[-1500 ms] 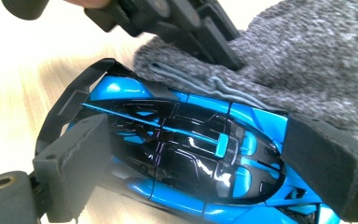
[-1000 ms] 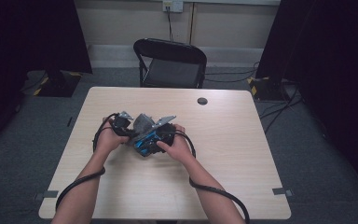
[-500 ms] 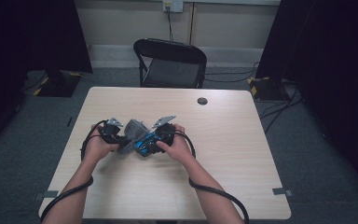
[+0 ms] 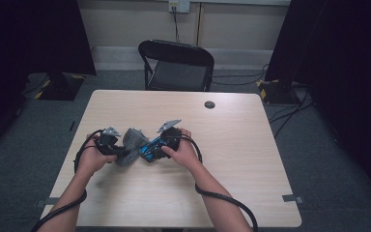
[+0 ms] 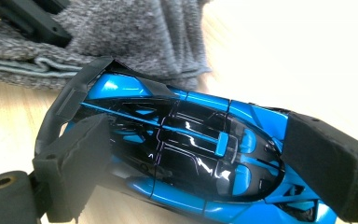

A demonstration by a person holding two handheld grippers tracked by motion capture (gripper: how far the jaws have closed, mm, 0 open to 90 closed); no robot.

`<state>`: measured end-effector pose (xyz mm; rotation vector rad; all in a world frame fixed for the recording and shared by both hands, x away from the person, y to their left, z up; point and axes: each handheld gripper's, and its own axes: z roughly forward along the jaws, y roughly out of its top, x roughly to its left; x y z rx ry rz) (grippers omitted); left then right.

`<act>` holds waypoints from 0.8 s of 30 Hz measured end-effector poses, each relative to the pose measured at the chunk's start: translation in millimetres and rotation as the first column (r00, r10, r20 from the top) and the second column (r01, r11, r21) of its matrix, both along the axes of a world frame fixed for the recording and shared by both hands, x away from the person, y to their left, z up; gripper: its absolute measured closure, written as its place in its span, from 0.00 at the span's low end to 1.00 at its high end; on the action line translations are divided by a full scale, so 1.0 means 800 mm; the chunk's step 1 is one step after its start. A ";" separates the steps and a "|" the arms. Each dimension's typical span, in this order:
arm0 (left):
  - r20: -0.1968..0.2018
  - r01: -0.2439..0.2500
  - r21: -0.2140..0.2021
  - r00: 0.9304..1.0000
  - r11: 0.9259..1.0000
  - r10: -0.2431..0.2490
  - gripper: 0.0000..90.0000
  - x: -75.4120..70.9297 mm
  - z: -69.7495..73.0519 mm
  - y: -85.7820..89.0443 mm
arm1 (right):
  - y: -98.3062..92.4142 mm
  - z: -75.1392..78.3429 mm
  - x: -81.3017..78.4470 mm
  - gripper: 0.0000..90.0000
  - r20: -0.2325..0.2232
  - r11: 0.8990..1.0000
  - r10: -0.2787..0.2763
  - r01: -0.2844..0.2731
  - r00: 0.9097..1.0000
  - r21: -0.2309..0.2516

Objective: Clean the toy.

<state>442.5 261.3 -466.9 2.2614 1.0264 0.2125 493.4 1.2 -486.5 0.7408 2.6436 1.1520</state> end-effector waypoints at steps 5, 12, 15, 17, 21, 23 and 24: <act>0.000 0.014 -0.004 1.000 1.000 -0.014 0.87 -0.010 0.007 0.005 | 0.001 0.000 0.000 0.08 -0.002 1.000 -0.004 0.004 1.000 -0.003; 0.001 0.030 -0.022 1.000 0.999 -0.030 0.87 -0.026 0.010 0.011 | 0.000 0.001 -0.001 0.08 -0.002 1.000 -0.008 0.008 1.000 -0.006; 0.000 0.032 -0.031 0.999 0.999 -0.032 0.87 -0.031 0.011 0.015 | 0.001 0.001 -0.001 0.08 -0.004 1.000 -0.011 0.011 1.000 -0.009; -0.005 0.026 -0.036 1.000 0.999 -0.026 0.87 -0.036 0.012 0.021 | 0.001 0.001 -0.001 0.08 -0.004 1.000 -0.011 0.011 1.000 -0.009; -0.008 0.020 -0.061 1.000 0.998 -0.020 0.87 -0.041 0.014 0.029 | 0.001 0.002 0.000 0.08 -0.004 1.000 -0.010 0.010 1.000 -0.013; -0.002 0.020 -0.062 1.000 0.998 -0.020 0.88 -0.046 0.017 0.034 | 0.001 0.002 0.000 0.08 -0.005 1.000 -0.010 0.010 1.000 -0.013; 0.001 0.017 -0.067 1.000 0.998 -0.017 0.88 -0.048 0.019 0.037 | 0.001 0.002 0.000 0.08 -0.005 1.000 -0.011 0.011 1.000 -0.014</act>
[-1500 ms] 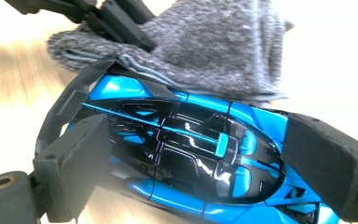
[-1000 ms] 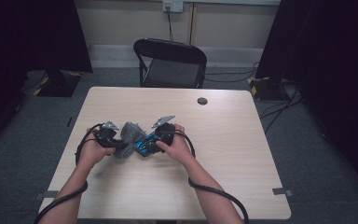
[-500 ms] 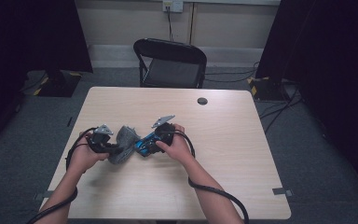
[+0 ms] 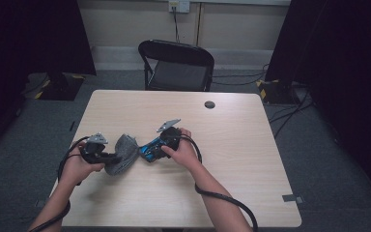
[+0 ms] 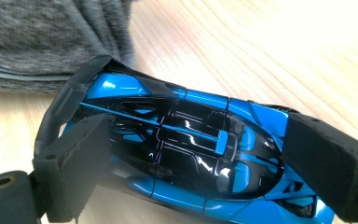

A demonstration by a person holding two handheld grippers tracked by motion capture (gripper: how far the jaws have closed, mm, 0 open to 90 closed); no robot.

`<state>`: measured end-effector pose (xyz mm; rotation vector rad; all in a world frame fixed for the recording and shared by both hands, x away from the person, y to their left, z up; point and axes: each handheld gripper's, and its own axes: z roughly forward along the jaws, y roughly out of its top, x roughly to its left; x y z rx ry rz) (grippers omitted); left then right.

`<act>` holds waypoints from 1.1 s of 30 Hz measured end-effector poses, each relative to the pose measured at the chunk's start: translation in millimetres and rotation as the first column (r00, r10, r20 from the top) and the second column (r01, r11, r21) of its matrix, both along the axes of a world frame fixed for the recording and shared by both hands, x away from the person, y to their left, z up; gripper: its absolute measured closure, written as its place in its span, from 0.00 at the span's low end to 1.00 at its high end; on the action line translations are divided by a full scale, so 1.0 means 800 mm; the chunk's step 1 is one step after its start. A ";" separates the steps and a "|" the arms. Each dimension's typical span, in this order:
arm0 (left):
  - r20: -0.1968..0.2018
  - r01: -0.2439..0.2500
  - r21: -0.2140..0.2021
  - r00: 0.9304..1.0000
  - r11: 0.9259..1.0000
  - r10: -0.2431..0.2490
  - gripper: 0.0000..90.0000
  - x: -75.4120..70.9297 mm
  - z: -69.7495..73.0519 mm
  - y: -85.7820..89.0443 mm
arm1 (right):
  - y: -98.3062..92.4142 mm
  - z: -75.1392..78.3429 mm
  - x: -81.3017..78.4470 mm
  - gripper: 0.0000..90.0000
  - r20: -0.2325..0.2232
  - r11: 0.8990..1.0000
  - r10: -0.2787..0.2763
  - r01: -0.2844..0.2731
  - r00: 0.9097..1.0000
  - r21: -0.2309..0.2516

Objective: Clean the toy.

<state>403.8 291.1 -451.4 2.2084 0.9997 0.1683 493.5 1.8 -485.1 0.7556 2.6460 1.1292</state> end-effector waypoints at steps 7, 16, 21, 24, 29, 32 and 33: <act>0.047 -0.017 -0.045 0.999 0.999 0.019 0.88 -0.012 0.024 0.015 | 0.000 -0.001 -0.003 0.08 0.004 1.000 -0.022 0.022 1.000 0.011; 0.060 -0.005 -0.036 0.998 0.999 0.007 0.88 -0.006 0.042 0.010 | -0.013 -0.001 -0.003 0.17 0.003 0.997 -0.034 0.034 0.999 0.064; 0.082 0.006 -0.063 0.997 0.998 -0.001 0.88 0.001 0.060 0.002 | -0.030 0.009 -0.001 0.17 0.014 0.999 -0.013 0.012 1.000 0.052; 0.091 0.025 -0.079 0.996 0.997 -0.018 0.88 0.007 0.071 -0.011 | -0.039 0.013 -0.001 0.17 0.005 0.998 -0.014 0.013 1.000 0.061; 0.096 0.080 -0.096 0.993 0.992 -0.071 0.88 0.015 0.075 -0.047 | -0.077 0.025 -0.004 0.18 0.012 0.997 -0.030 0.029 0.999 0.074; 0.099 0.112 -0.115 0.990 0.987 -0.101 0.87 0.018 0.072 -0.074 | -0.091 0.029 -0.005 0.18 0.015 0.996 -0.036 0.035 0.999 0.079; 0.103 0.131 -0.127 0.988 0.983 -0.118 0.87 0.021 0.070 -0.093 | -0.106 0.032 -0.007 0.19 0.014 0.996 -0.038 0.037 0.999 0.087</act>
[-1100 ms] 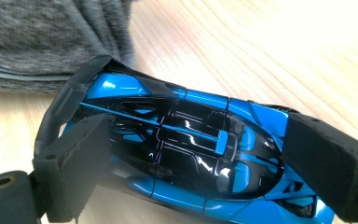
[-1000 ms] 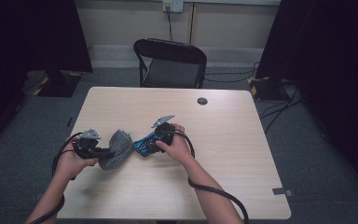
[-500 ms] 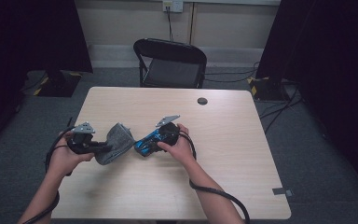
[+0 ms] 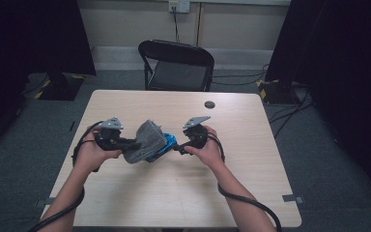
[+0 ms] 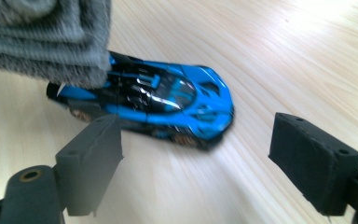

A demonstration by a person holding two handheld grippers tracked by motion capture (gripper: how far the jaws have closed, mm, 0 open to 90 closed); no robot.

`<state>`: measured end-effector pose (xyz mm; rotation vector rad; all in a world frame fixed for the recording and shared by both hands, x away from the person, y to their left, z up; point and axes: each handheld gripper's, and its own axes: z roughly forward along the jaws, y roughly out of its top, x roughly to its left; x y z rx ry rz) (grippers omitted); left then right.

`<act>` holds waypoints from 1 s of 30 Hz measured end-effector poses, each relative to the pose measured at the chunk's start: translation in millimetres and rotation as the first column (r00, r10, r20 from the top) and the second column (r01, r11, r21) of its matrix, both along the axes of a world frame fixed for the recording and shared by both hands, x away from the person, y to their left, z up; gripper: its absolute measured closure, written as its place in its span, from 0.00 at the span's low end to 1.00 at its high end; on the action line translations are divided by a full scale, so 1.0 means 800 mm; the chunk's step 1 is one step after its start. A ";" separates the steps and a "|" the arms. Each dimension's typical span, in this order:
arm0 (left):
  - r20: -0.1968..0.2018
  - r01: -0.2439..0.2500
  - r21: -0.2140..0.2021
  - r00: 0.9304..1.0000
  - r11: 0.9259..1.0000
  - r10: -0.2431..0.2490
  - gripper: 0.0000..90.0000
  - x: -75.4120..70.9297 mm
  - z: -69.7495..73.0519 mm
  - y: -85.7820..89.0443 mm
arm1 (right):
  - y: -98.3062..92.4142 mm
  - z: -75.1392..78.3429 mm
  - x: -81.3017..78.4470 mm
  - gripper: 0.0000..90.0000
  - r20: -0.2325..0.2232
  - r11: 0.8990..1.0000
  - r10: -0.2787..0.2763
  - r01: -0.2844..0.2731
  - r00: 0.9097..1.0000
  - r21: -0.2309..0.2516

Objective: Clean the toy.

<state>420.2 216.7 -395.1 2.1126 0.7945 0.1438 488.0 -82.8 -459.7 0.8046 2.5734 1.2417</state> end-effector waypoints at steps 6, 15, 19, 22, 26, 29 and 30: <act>-0.018 0.072 0.000 0.997 0.997 -0.072 0.87 0.005 -0.012 -0.051 | -0.037 0.006 -0.005 0.20 0.013 1.000 -0.021 0.020 1.000 0.012; -0.041 0.166 0.017 0.985 0.986 -0.165 0.87 0.017 -0.037 -0.128 | -0.109 -0.001 -0.013 0.20 0.000 0.995 -0.099 0.099 0.995 0.015; -0.060 0.202 0.033 0.978 0.979 -0.200 0.87 0.022 -0.050 -0.152 | -0.128 -0.004 -0.014 0.20 -0.002 0.993 -0.114 0.114 0.994 0.014; -0.075 0.220 0.056 0.974 0.974 -0.215 0.87 0.026 -0.060 -0.166 | -0.144 -0.005 -0.016 0.20 0.000 0.991 -0.133 0.133 0.991 0.021; -0.089 0.248 0.054 0.966 0.967 -0.243 0.87 0.030 -0.072 -0.183 | -0.168 -0.005 -0.024 0.21 -0.001 0.986 -0.159 0.159 0.987 0.047; -0.098 0.283 0.068 0.956 0.957 -0.275 0.87 0.034 -0.080 -0.199 | -0.175 -0.005 -0.028 0.21 -0.001 0.985 -0.164 0.164 0.986 0.050; -0.092 0.297 0.081 0.953 0.951 -0.290 0.87 0.035 -0.082 -0.204 | -0.181 -0.004 -0.031 0.22 0.000 0.983 -0.174 0.174 0.985 0.051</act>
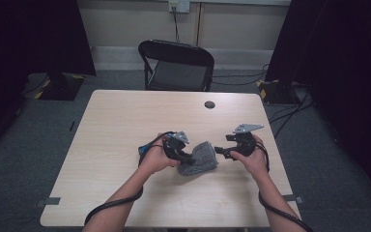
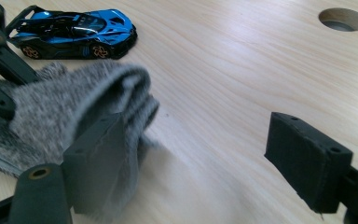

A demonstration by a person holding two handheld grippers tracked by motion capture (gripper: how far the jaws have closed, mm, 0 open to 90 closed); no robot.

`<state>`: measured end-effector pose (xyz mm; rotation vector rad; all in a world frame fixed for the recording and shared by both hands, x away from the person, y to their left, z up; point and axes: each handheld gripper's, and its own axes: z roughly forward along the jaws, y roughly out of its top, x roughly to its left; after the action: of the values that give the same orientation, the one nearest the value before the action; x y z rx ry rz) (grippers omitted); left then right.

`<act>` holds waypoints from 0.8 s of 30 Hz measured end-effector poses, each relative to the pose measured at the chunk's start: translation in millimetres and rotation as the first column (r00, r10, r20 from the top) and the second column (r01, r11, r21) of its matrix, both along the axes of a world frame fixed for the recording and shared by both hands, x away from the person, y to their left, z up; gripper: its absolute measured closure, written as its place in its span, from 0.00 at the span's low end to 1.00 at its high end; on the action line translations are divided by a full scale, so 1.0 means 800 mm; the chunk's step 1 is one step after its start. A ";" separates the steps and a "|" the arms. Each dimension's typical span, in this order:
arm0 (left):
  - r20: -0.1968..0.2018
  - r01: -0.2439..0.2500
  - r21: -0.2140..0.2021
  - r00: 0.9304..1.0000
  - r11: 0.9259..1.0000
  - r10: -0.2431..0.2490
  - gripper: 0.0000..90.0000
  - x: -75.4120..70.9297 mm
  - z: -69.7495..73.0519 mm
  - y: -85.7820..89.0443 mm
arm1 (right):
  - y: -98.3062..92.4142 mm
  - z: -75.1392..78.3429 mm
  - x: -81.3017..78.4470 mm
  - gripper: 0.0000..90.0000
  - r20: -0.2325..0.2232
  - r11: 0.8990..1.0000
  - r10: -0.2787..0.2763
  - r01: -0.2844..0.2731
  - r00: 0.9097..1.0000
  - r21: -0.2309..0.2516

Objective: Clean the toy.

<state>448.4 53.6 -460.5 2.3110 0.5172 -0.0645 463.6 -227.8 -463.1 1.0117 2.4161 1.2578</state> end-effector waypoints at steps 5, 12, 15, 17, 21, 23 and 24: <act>0.003 0.013 0.020 1.000 1.000 -0.013 0.84 0.006 -0.009 -0.016 | -0.007 0.004 -0.006 0.24 0.004 1.000 -0.005 0.005 1.000 0.013; 0.054 -0.059 -0.045 0.997 0.997 0.062 0.57 -0.004 -0.009 0.000 | -0.006 0.012 -0.015 0.26 0.003 1.000 0.026 -0.026 1.000 0.009; 0.074 -0.075 -0.057 0.994 0.996 0.079 0.55 -0.014 -0.002 0.014 | 0.000 0.015 -0.019 0.33 0.003 0.998 0.060 -0.060 0.998 0.008; 0.066 -0.075 -0.048 0.995 0.996 0.078 0.61 -0.022 0.001 0.020 | 0.007 0.018 -0.023 0.35 0.008 0.996 0.087 -0.087 0.996 0.000; 0.056 -0.060 -0.063 0.996 0.996 0.064 0.62 -0.037 -0.004 0.018 | 0.024 0.021 -0.028 0.37 0.017 0.991 0.135 -0.135 0.991 -0.003; 0.061 -0.049 -0.055 0.997 0.997 0.052 0.59 -0.040 -0.012 0.013 | 0.032 0.020 -0.030 0.37 0.018 0.988 0.154 -0.153 0.988 -0.012; 0.060 -0.048 -0.043 0.997 0.998 0.050 0.58 -0.040 -0.016 0.010 | 0.036 0.018 -0.031 0.38 0.013 0.987 0.163 -0.163 0.987 -0.011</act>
<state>416.3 61.6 -473.4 2.2514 0.5363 0.0186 438.6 -198.6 -448.6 0.8138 2.5353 1.2982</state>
